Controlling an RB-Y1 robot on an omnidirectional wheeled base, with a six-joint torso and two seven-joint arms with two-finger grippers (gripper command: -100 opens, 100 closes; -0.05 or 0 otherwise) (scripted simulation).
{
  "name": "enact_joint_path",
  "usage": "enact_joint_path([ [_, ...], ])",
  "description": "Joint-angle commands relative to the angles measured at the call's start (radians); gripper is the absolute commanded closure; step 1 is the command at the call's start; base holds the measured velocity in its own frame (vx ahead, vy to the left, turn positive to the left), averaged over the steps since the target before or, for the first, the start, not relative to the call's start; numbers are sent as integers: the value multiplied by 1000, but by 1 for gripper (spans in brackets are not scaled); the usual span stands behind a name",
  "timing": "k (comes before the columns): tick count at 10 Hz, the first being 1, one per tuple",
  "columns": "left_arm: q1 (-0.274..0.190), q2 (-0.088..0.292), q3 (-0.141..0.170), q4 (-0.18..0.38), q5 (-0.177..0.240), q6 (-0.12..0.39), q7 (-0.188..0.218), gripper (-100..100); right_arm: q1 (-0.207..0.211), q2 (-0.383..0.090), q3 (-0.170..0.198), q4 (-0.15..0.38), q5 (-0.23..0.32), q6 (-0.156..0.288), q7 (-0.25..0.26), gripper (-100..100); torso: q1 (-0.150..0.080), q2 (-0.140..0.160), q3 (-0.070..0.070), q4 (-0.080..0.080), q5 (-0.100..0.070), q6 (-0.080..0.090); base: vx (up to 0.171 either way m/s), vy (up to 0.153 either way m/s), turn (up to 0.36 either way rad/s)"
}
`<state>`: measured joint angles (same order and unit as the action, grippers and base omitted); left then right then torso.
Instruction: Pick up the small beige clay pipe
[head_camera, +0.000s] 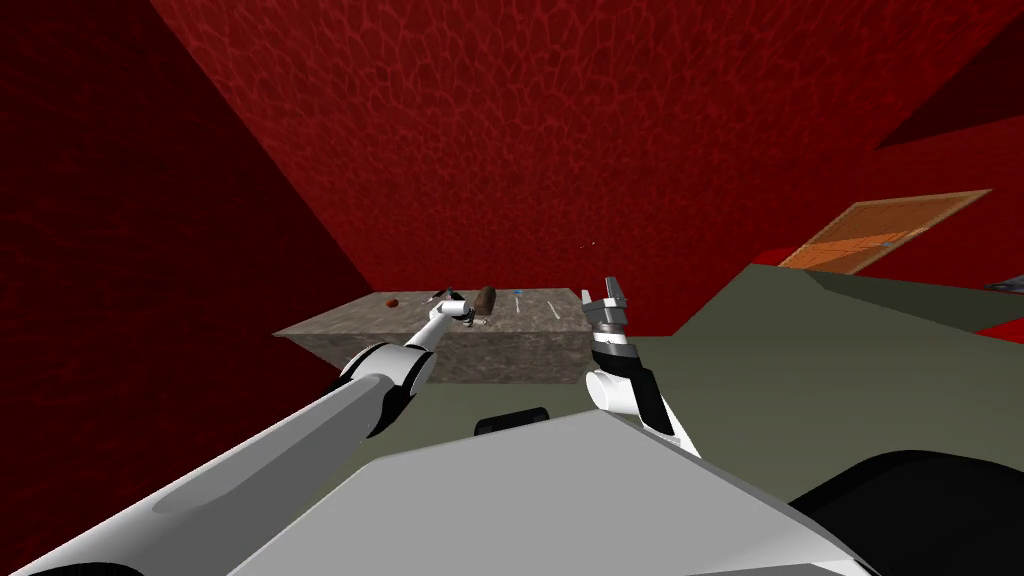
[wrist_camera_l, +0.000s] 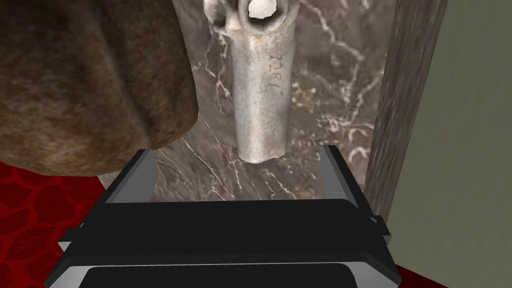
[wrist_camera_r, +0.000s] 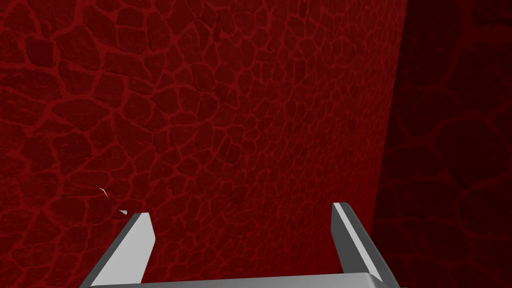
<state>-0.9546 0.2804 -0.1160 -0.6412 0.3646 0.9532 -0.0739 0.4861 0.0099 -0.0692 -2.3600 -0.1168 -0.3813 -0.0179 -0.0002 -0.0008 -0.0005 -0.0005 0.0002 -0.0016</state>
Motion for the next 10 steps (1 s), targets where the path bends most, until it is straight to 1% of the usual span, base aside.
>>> enact_joint_path([
  [1,-28,7,-4,50,-1,34,1,-100,0,0,0,0,0,0,0,0,0,0,0,0,0,0,16,-1,-150],
  [2,-28,7,-4,58,-1,34,1,-100,0,0,0,0,0,0,0,0,-1,0,0,0,0,1,14,3,-78],
  [5,-71,20,-10,145,-3,92,2,-100,0,0,0,0,0,0,0,0,-1,0,0,0,0,1,21,3,-176],
  [6,-71,20,-10,145,-3,92,2,-100,0,0,0,0,0,0,0,0,-1,0,0,0,0,0,15,6,-22],
  [7,-79,23,-12,163,-4,104,3,-100,0,0,0,0,0,0,0,0,0,0,0,0,0,0,14,2,-61],
  [8,-79,23,-12,163,-4,104,3,-100,0,0,0,0,0,0,0,0,0,0,0,0,0,0,9,2,-37],
  [9,-86,25,-13,182,-5,116,3,-100,0,0,0,0,0,0,0,0,0,0,0,0,0,0,11,0,-80],
  [10,-80,25,-13,169,-4,111,3,-100,0,0,0,0,0,0,0,0,-1,0,0,0,0,0,6,1,-20],
])
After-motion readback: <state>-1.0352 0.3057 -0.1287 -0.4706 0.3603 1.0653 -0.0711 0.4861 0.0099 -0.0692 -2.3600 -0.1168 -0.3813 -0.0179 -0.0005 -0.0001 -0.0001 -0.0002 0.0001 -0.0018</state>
